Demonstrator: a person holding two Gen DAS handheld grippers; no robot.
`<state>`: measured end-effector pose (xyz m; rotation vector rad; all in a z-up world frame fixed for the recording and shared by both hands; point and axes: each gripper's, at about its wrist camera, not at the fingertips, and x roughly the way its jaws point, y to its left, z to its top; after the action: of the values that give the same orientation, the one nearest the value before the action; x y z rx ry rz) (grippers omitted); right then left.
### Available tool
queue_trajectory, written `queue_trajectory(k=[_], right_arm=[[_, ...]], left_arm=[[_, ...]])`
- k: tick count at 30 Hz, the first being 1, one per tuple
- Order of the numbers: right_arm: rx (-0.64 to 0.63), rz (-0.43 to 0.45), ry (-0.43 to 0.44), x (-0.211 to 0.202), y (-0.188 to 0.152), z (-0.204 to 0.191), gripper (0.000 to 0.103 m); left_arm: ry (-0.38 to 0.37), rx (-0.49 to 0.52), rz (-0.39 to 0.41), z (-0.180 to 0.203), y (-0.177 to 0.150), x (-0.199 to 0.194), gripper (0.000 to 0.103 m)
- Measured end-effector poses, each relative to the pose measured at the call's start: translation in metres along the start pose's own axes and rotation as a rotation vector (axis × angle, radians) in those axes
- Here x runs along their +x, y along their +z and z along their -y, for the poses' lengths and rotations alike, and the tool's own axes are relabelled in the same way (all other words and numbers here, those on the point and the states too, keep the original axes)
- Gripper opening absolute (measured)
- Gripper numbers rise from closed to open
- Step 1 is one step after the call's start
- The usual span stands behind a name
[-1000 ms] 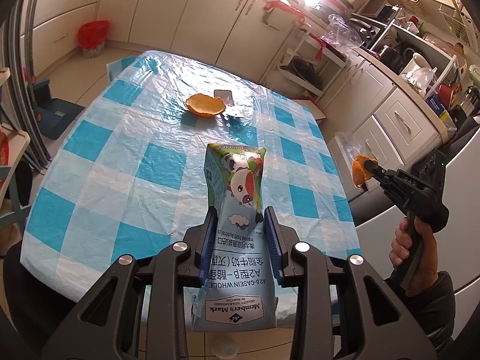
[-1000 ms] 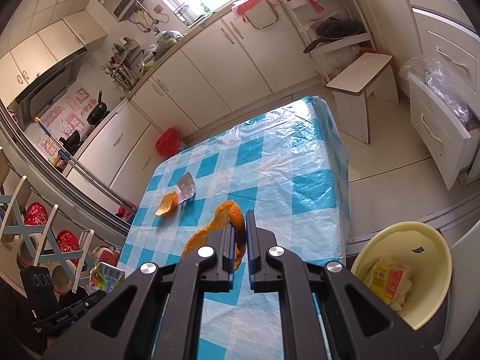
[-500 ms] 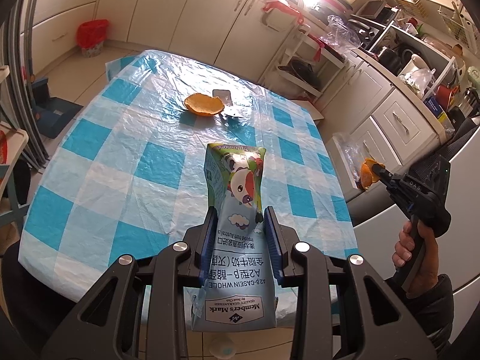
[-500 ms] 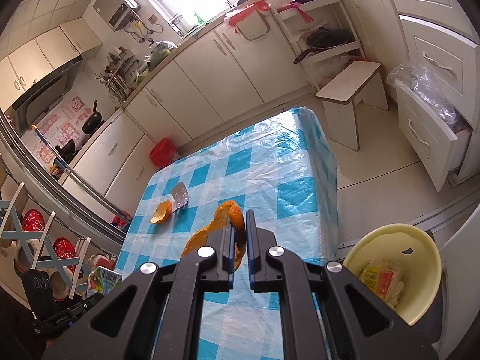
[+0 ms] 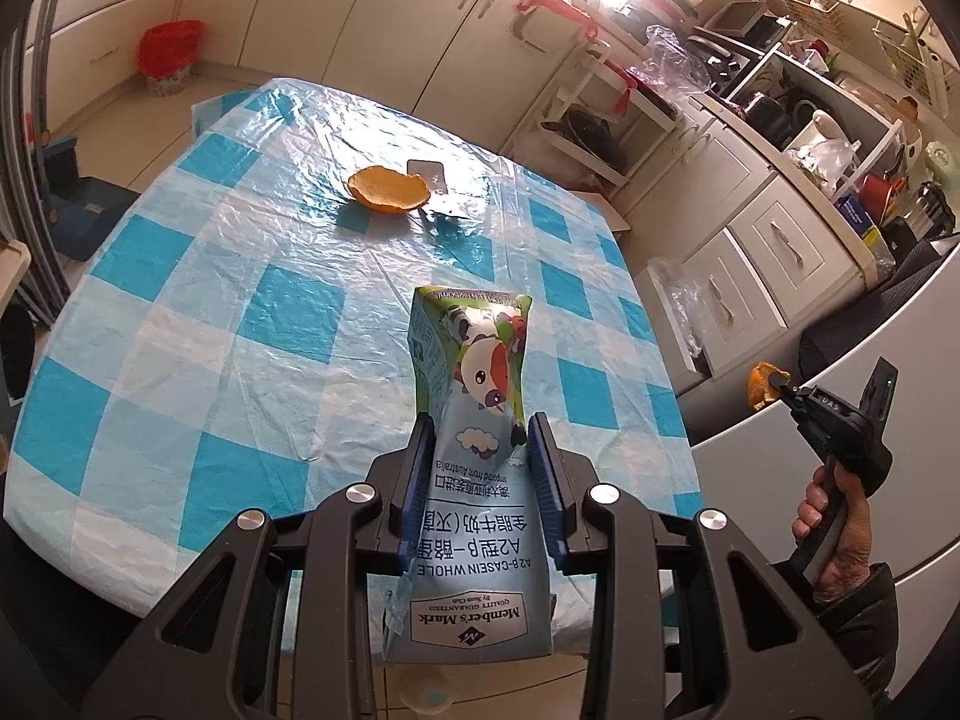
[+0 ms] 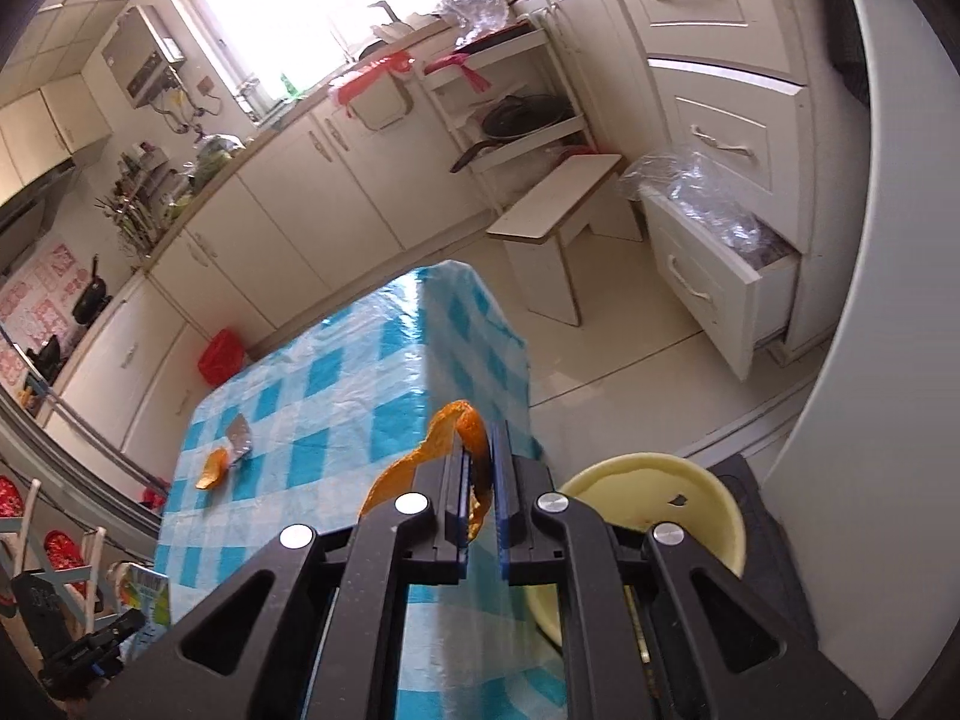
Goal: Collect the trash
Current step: 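Carry the carton with the left and the peel with the right toward the yellow bin, then open the right gripper over the bin to drop the peel while the left drops the carton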
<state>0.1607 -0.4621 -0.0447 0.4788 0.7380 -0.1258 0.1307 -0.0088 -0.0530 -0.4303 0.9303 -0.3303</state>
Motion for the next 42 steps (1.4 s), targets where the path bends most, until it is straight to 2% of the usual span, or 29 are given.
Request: queue_trajectory(k=[3,4,6,10,12,15,21,27,29,34,36,39,42], right_arm=[[-0.022,-0.052,-0.117,0.016,-0.002,0.008,0.009],[-0.026,-0.08,-0.155,0.024,-0.003,0.011,0.012],[-0.005,-0.126,-0.199,0.04,-0.002,0.018,0.04],[0.028,-0.12,-0.166,0.043,0.008,0.021,0.047],[0.016,-0.09,-0.143,0.038,0.015,0.017,0.057],[0.018,-0.01,-0.062,0.023,0.026,0.012,0.065],[0.088,0.133,0.038,-0.001,0.037,0.009,0.07],[0.172,0.238,0.085,-0.023,0.045,0.018,0.073],[0.18,0.236,0.098,-0.022,0.047,0.019,0.073],[0.188,0.21,0.106,-0.015,0.049,0.018,0.073],[0.195,0.21,0.107,-0.015,0.049,0.019,0.073],[0.197,0.204,0.103,-0.014,0.049,0.016,0.074],[0.179,0.187,0.1,-0.011,0.047,0.009,0.075]], left_arm=[[-0.014,0.009,-0.005,0.005,0.0,0.003,0.03],[-0.019,0.013,-0.006,0.008,0.0,0.004,0.03],[-0.026,0.025,-0.01,0.014,0.001,0.006,0.03],[-0.045,0.054,-0.022,0.03,0.002,0.012,0.03],[-0.061,0.071,-0.035,0.042,0.004,0.018,0.03],[-0.094,0.101,-0.062,0.068,0.005,0.034,0.03],[-0.193,0.145,-0.125,0.138,0.005,0.084,0.03],[-0.261,0.161,-0.156,0.21,-0.001,0.147,0.03],[-0.261,0.158,-0.184,0.227,-0.005,0.173,0.03],[-0.196,0.2,-0.278,0.255,-0.02,0.234,0.03],[-0.191,0.207,-0.277,0.257,-0.022,0.233,0.032],[-0.168,0.247,-0.224,0.251,-0.02,0.211,0.043],[-0.114,0.271,-0.155,0.232,-0.012,0.176,0.055]])
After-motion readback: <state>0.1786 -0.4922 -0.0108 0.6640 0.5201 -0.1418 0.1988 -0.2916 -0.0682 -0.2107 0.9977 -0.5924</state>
